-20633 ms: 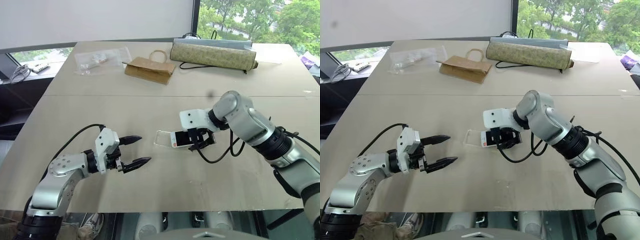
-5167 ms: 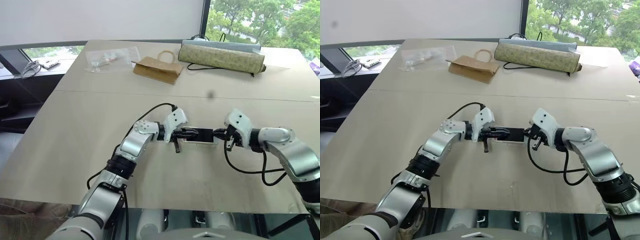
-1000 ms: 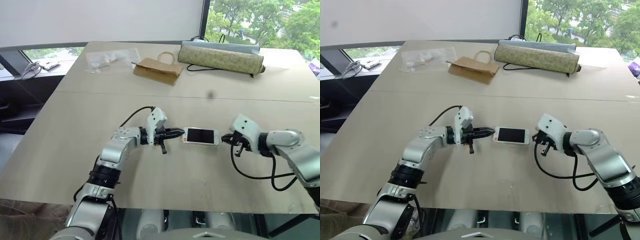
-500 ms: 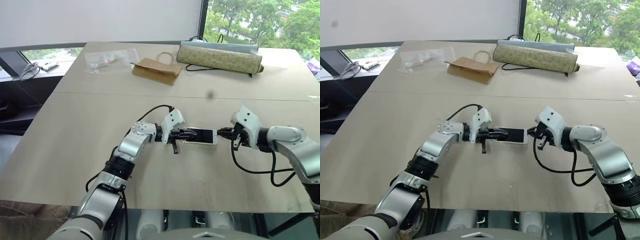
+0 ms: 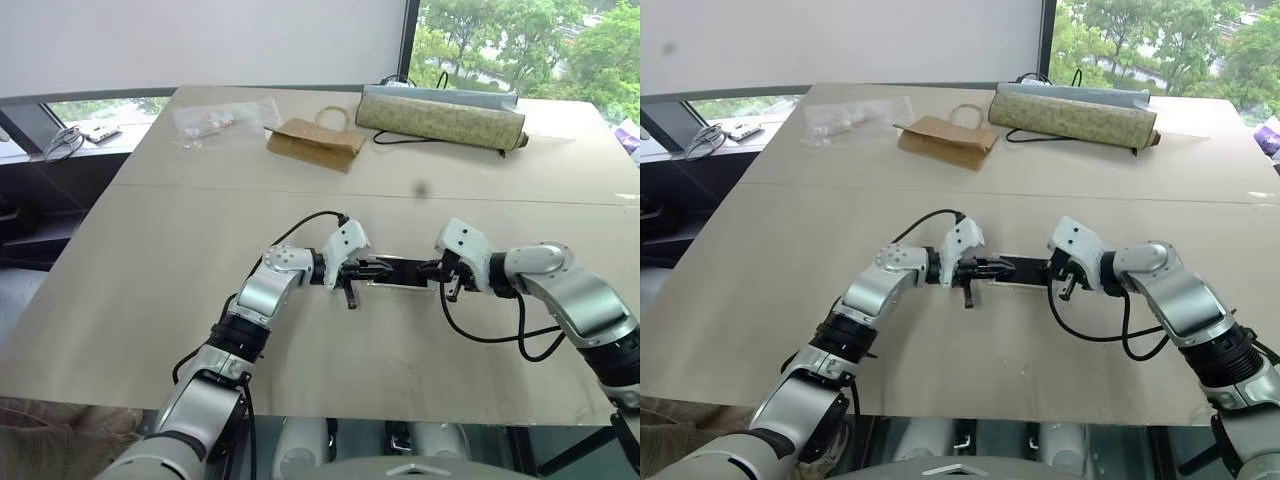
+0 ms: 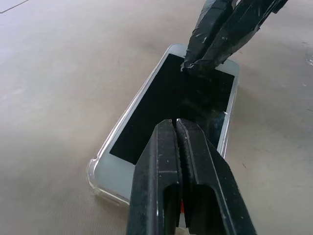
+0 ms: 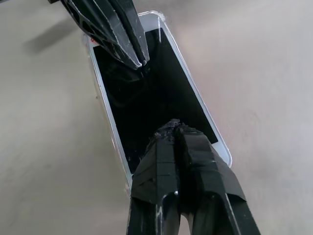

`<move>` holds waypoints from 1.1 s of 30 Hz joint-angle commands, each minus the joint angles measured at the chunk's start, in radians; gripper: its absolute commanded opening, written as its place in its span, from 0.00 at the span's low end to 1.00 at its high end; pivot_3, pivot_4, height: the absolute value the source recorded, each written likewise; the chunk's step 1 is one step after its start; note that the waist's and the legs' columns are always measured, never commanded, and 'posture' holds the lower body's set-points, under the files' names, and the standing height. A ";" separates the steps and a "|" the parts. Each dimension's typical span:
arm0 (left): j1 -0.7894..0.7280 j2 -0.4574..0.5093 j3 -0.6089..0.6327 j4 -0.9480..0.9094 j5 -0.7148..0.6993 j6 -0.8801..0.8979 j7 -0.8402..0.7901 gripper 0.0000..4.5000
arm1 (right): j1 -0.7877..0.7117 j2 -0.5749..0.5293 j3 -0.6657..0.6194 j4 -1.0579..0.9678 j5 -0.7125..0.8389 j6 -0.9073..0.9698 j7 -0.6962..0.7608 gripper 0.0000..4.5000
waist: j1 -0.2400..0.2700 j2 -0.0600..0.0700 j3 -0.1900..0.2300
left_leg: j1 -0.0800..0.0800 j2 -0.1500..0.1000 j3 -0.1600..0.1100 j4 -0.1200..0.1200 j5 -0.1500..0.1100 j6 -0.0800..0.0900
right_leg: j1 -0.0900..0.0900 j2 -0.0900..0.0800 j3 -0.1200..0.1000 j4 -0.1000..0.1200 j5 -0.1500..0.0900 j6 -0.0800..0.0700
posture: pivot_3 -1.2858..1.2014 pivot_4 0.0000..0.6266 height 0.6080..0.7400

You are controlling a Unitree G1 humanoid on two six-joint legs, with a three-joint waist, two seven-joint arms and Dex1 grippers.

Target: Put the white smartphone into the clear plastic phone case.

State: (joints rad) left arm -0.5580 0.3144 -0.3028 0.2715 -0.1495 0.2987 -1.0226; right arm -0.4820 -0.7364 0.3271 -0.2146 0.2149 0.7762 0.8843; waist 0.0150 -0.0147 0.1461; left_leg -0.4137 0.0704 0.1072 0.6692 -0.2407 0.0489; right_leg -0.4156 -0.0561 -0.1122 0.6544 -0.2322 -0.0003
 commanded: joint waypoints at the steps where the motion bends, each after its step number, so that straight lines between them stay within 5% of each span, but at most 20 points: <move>1: 0.026 0.001 -0.012 -0.017 0.017 0.021 0.018 0.02 | 0.005 -0.003 0.040 0.100 -0.021 0.081 0.015 0.00 | 0.000 -0.001 -0.001 | 0.000 0.000 0.000 0.000 0.000 0.000 | 0.000 0.000 0.000 0.000 0.000 0.000 | 0.52 0.24 1.00; 10: 0.056 -0.001 -0.013 -0.061 0.017 0.036 0.049 0.02 | -0.090 0.125 0.038 0.321 0.091 0.347 0.060 0.00 | -0.002 -0.005 -0.018 | 0.001 0.000 -0.002 0.000 0.000 0.000 | 0.002 -0.002 0.000 0.000 0.001 -0.003 | 0.52 0.24 1.00; 33: 0.078 -0.005 -0.014 -0.100 0.016 0.063 0.075 0.02 | -0.047 0.165 0.075 0.400 0.016 0.313 -0.037 0.00 | -0.007 -0.006 -0.038 | 0.008 0.001 -0.002 -0.002 -0.003 -0.005 | 0.006 -0.008 -0.001 -0.001 -0.002 -0.004 | 0.52 0.24 1.00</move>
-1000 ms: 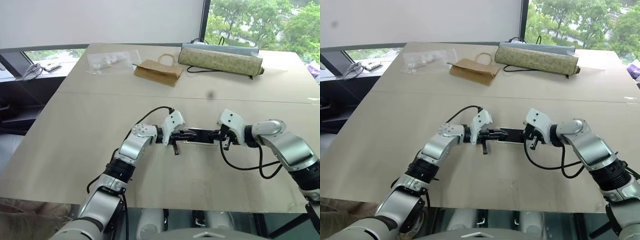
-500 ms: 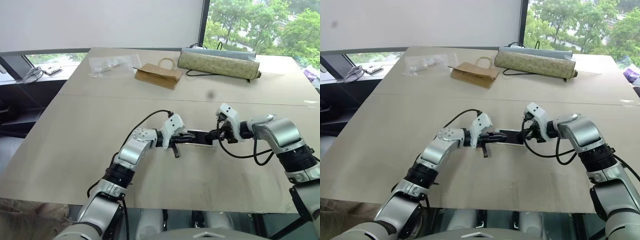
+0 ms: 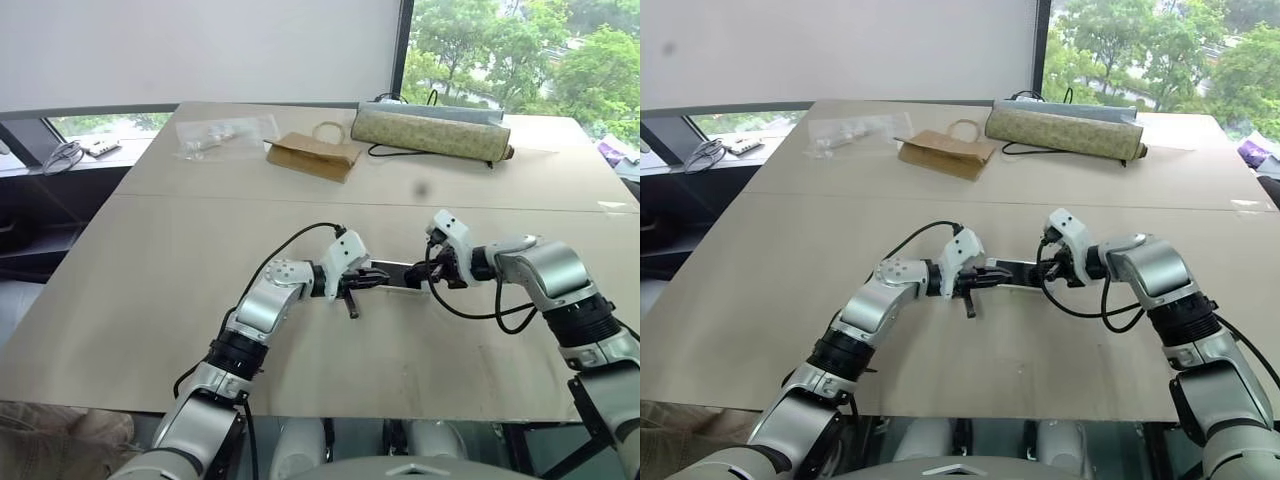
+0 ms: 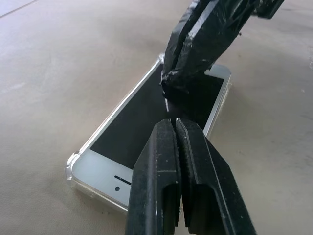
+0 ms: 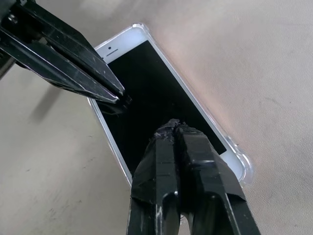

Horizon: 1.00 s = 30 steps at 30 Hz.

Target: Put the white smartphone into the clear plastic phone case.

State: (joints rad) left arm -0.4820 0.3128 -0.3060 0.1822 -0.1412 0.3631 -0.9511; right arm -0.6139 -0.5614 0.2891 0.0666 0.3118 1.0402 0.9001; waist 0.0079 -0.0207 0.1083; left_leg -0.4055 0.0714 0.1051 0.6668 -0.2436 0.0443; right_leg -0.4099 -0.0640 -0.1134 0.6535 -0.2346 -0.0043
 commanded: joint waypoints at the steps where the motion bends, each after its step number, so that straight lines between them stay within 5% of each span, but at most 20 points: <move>1: 0.004 -0.006 -0.012 -0.011 0.007 -0.001 0.004 0.02 | 0.083 -0.004 0.115 0.127 -0.086 0.050 -0.061 0.00 | 0.000 0.000 -0.001 | 0.000 0.000 0.000 0.000 0.000 0.000 | 0.000 0.000 0.000 0.000 0.000 0.000 | 0.52 0.24 1.00; 6: 0.015 -0.008 -0.014 -0.020 0.007 0.001 0.008 0.02 | 0.098 0.018 0.108 0.139 -0.111 -0.002 -0.098 0.00 | 0.002 0.001 -0.004 | 0.000 0.000 0.000 -0.001 0.000 0.000 | 0.000 0.000 0.000 -0.002 0.000 0.000 | 0.52 0.24 1.00; 10: 0.018 -0.004 -0.011 -0.019 0.006 0.004 0.009 0.02 | 0.139 0.048 -0.058 -0.006 -0.036 -0.144 -0.105 0.00 | 0.004 0.002 -0.003 | 0.000 0.000 0.000 -0.002 0.000 0.000 | 0.000 0.000 -0.001 -0.004 0.000 0.000 | 0.52 0.24 1.00; 16: 0.012 -0.005 -0.008 -0.007 0.005 0.002 0.008 0.02 | 0.240 -0.088 -0.139 -0.293 0.036 -0.159 -0.016 0.00 | 0.008 0.015 0.011 | -0.011 -0.001 0.000 -0.004 0.003 0.004 | -0.006 0.000 -0.002 -0.007 0.002 0.003 | 0.52 0.24 1.00; 21: 0.001 -0.004 -0.009 0.010 0.007 -0.005 -0.001 0.02 | 0.286 -0.170 -0.107 -0.390 0.047 -0.135 0.002 0.00 | 0.007 0.012 0.015 | -0.010 -0.004 0.000 -0.013 0.003 0.004 | -0.007 0.001 -0.002 -0.013 0.003 0.003 | 0.52 0.24 1.00; 30: -0.008 0.001 -0.009 0.020 0.009 -0.011 -0.010 0.02 | 0.244 -0.182 0.066 -0.265 -0.084 -0.139 -0.038 0.00 | 0.005 0.007 0.019 | -0.008 -0.003 -0.001 -0.012 0.003 0.005 | -0.006 0.001 -0.005 -0.013 0.001 0.002 | 0.52 0.24 1.00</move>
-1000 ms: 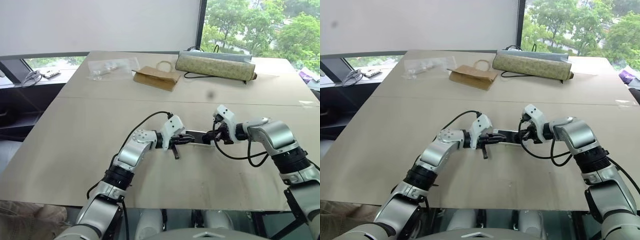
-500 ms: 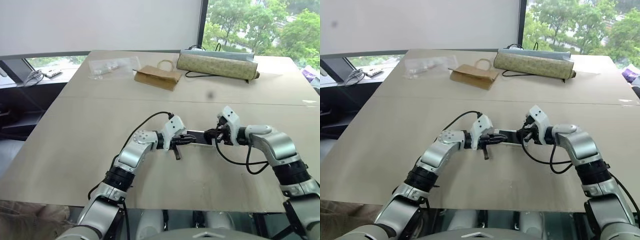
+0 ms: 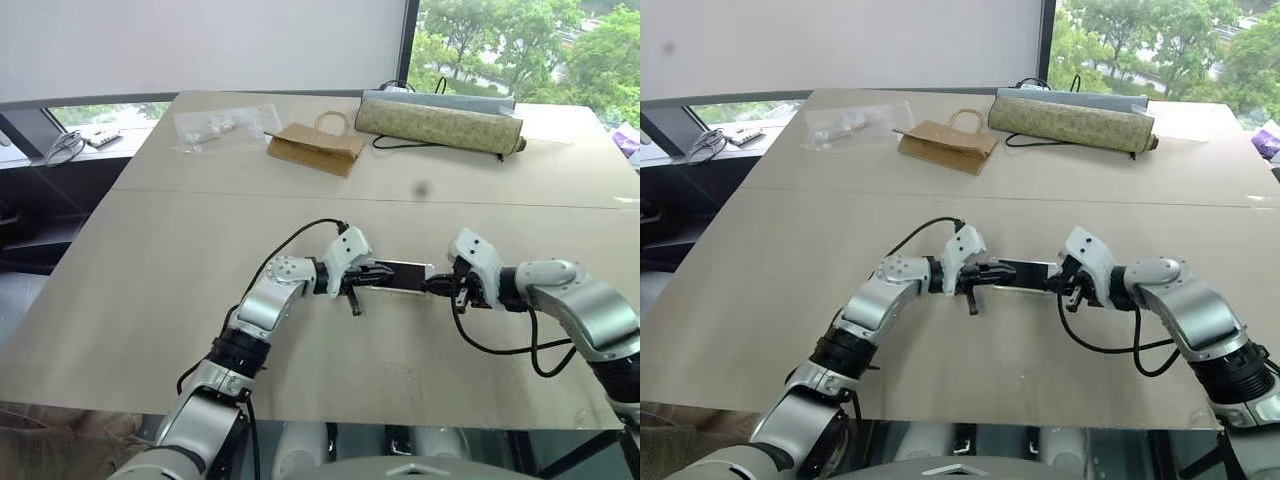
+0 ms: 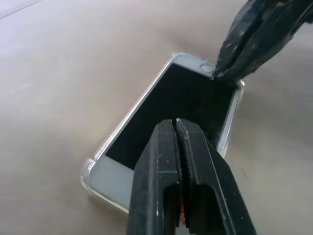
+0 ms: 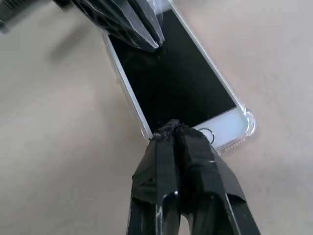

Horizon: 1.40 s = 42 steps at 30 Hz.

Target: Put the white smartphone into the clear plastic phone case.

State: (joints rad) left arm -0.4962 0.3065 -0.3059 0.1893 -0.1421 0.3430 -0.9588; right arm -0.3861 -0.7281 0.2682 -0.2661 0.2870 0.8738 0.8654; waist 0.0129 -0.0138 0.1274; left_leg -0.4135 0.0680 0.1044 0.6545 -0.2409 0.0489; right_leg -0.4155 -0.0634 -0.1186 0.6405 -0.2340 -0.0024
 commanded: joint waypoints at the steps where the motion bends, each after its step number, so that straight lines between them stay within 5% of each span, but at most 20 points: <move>1: 0.007 0.009 -0.008 0.013 0.010 0.009 -0.003 0.02 | 0.011 -0.018 0.101 0.074 -0.066 0.029 0.001 0.00 | 0.000 -0.001 0.000 | 0.000 0.000 0.000 0.000 0.000 0.000 | 0.000 0.000 0.000 0.000 0.000 0.000 | 0.52 0.24 1.00; 11: 0.025 0.019 -0.004 -0.011 0.007 0.019 0.005 0.02 | 0.005 -0.026 0.197 0.120 -0.162 -0.034 0.010 0.00 | -0.001 -0.009 -0.007 | 0.003 0.002 -0.002 0.000 0.000 0.000 | 0.002 -0.001 0.000 0.000 -0.001 -0.001 | 0.52 0.24 1.00; 17: 0.035 0.016 0.016 -0.021 -0.010 -0.014 0.004 0.02 | 0.078 -0.085 0.243 0.073 -0.267 -0.245 0.034 0.00 | 0.003 -0.008 -0.007 | 0.002 0.001 -0.002 0.000 0.000 0.000 | 0.002 -0.003 -0.001 0.000 -0.001 -0.001 | 0.52 0.24 1.00; 21: 0.060 -0.021 0.127 -0.144 -0.128 -0.004 0.035 0.02 | 0.166 0.053 -0.041 0.021 -0.111 -0.413 -0.064 0.00 | 0.002 -0.011 -0.003 | 0.000 0.001 -0.003 0.000 0.000 0.000 | 0.002 -0.003 -0.002 -0.002 0.000 -0.001 | 0.52 0.24 1.00; 22: 0.068 -0.022 0.154 -0.167 -0.150 0.007 0.046 0.00 | 0.182 0.068 -0.096 0.003 -0.083 -0.428 -0.064 0.13 | 0.001 -0.009 0.001 | -0.002 0.001 -0.003 0.000 0.000 0.000 | 0.001 -0.003 -0.002 -0.002 0.001 0.002 | 0.52 0.24 1.00; 26: 0.148 0.042 0.220 -0.321 -0.242 0.082 0.025 0.26 | 0.338 0.048 -0.289 -0.155 0.041 -0.408 -0.038 0.45 | 0.002 0.000 0.017 | -0.003 0.001 -0.001 -0.001 0.000 0.000 | -0.001 -0.001 0.000 -0.001 0.002 0.003 | 0.52 0.24 1.00; 31: 0.275 0.156 0.278 -0.491 -0.322 0.150 0.009 0.81 | 0.542 0.057 -0.480 -0.315 0.132 -0.393 -0.075 1.00 | 0.002 0.001 0.024 | -0.003 0.001 -0.001 -0.004 0.000 -0.002 | -0.002 0.001 0.001 -0.001 0.000 0.004 | 0.52 0.24 1.00; 33: 0.331 0.196 0.313 -0.549 -0.345 0.167 0.015 0.97 | 0.615 0.079 -0.559 -0.345 0.140 -0.413 -0.104 1.00 | 0.003 0.001 0.025 | -0.003 0.001 -0.001 -0.004 -0.001 -0.003 | -0.003 0.001 0.001 -0.001 -0.001 0.004 | 0.52 0.24 1.00; 42: 0.558 0.333 0.451 -0.670 -0.446 0.228 0.012 0.97 | 0.811 0.138 -0.731 -0.388 0.186 -0.434 -0.143 1.00 | 0.001 0.005 0.029 | -0.001 0.001 -0.001 -0.002 -0.003 -0.005 | -0.002 -0.001 0.002 -0.001 -0.003 0.001 | 0.52 0.24 1.00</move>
State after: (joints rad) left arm 0.0451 0.6214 0.1064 -0.4293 -0.5440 0.5637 -0.9338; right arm 0.4229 -0.5918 -0.4261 -0.6126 0.4525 0.4622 0.7320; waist 0.0140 -0.0090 0.1560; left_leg -0.4149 0.0691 0.1030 0.6524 -0.2441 0.0427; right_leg -0.4177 -0.0639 -0.1169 0.6394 -0.2373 -0.0017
